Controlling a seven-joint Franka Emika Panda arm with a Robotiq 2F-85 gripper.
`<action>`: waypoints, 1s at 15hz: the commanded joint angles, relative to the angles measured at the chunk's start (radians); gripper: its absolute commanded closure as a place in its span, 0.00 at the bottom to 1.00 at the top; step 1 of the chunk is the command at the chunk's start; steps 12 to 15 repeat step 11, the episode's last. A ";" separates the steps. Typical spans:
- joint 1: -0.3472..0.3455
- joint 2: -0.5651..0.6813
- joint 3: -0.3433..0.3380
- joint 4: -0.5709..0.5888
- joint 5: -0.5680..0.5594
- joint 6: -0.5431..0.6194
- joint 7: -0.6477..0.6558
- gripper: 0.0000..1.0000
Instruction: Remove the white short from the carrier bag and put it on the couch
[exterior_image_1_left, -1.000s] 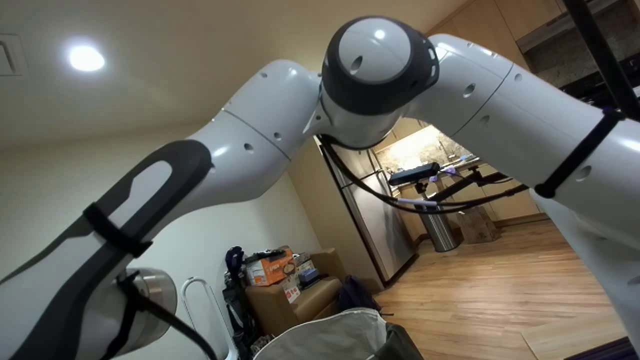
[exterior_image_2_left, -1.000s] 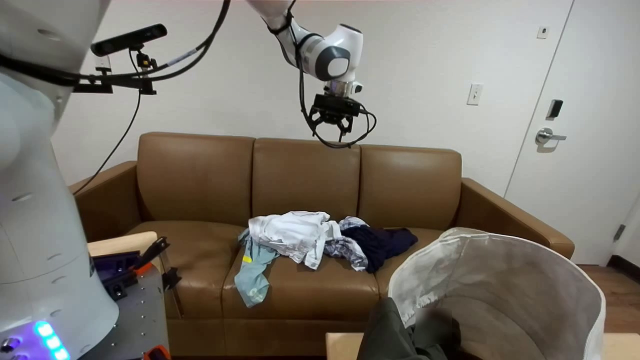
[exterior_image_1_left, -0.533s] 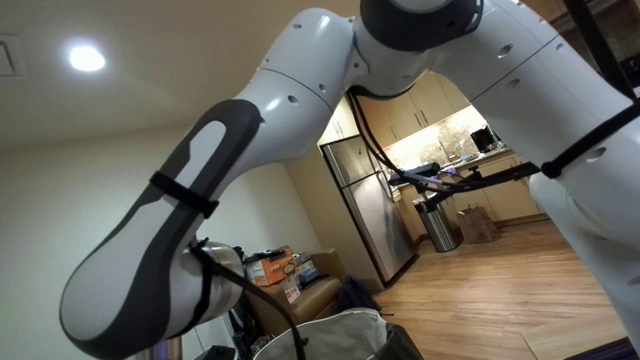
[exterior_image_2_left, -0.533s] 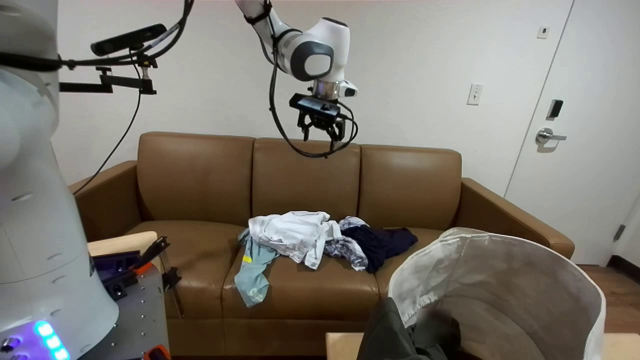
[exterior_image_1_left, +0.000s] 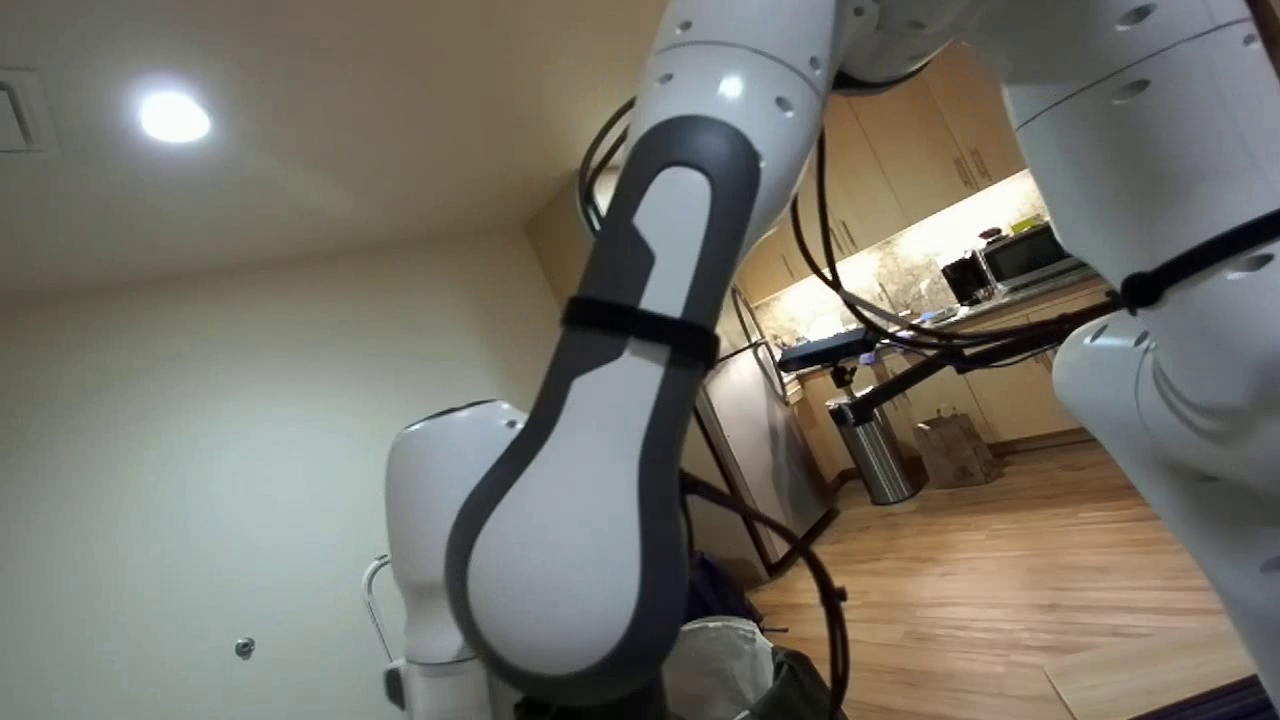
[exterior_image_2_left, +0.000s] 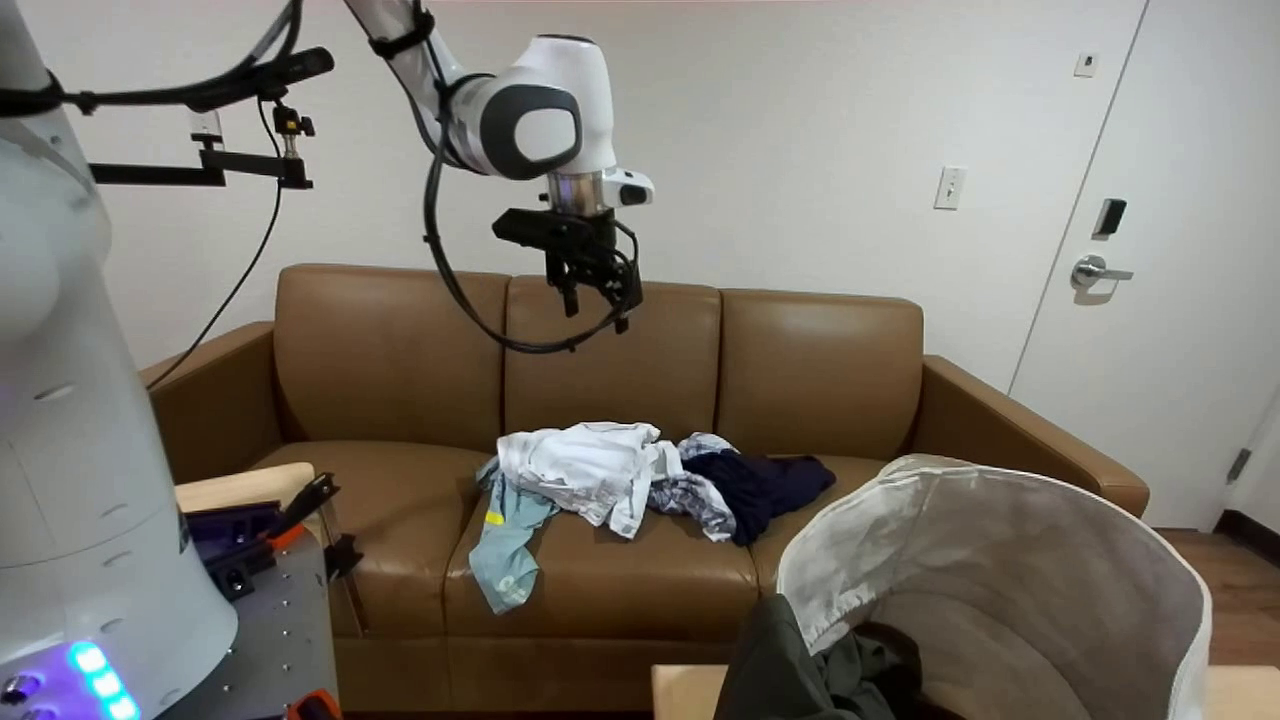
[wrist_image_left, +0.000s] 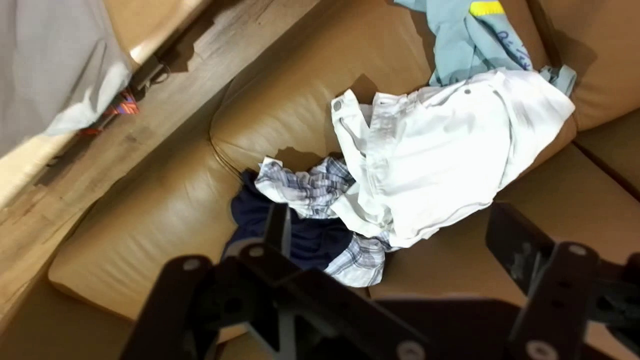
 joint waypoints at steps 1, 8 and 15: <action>0.030 -0.047 -0.030 -0.045 0.015 -0.002 0.001 0.00; 0.051 -0.152 -0.047 -0.132 0.042 -0.002 -0.006 0.00; 0.051 -0.152 -0.048 -0.132 0.042 -0.002 -0.006 0.00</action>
